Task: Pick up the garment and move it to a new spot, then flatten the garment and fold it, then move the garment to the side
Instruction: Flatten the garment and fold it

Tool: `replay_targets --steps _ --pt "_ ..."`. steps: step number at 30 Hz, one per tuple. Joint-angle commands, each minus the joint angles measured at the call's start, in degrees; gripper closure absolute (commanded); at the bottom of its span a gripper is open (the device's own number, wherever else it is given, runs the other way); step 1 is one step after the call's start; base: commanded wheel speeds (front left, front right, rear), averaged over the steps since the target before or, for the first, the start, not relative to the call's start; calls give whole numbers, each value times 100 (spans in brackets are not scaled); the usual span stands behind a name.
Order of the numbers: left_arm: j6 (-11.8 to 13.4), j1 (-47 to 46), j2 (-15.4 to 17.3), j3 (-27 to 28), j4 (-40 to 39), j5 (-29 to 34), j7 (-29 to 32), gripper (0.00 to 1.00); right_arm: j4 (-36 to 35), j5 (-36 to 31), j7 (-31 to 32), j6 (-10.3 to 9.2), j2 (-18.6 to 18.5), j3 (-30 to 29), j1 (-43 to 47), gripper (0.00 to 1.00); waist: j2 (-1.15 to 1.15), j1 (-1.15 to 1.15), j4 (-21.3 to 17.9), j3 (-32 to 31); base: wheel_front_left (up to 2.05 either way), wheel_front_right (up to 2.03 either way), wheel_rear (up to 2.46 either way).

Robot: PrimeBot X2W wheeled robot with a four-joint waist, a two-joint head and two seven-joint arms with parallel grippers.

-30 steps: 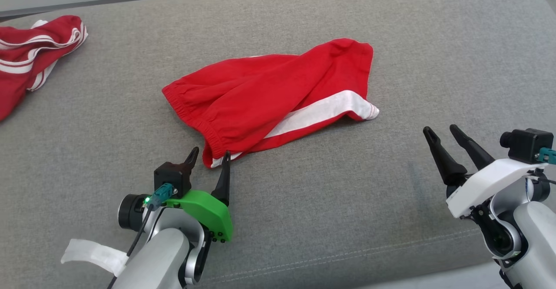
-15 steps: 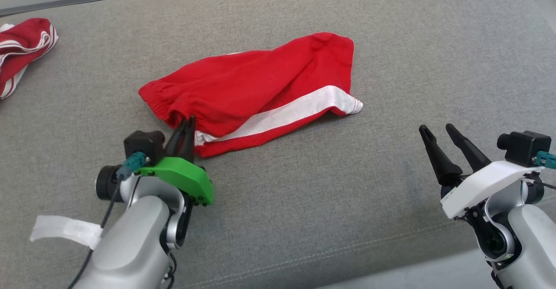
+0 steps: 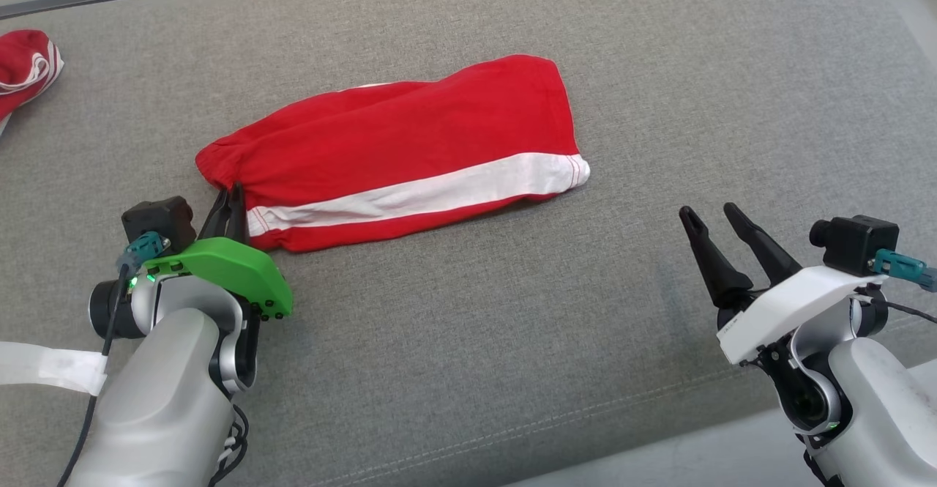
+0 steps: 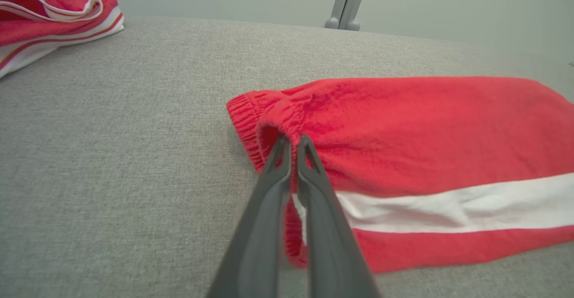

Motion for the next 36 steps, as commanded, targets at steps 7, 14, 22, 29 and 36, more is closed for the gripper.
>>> replay_targets --steps 7,14,22,29,36 --pt "-144 78 -62 -42 199 -24 -99 0 117 35 -172 0 -11 4 -26 0 0 0 110 -147 0 0 0" --pt "-97 452 80 -67 -332 253 -230 0 35 -165 -348 0 -69 -176 112 0 0 0 274 -405 0 0 0" --pt "229 1416 362 135 -1780 595 -261 0 -224 -709 -466 0 104 -538 313 0 0 0 426 -795 0 0 0" --pt "678 2345 718 180 -2969 784 -243 0 -516 -1424 -375 0 359 -743 504 0 0 0 516 -1114 0 0 0" --pt "1225 3209 916 420 -3846 622 -188 0 -664 -2026 -354 0 664 -915 704 0 0 0 564 -1393 0 0 0"
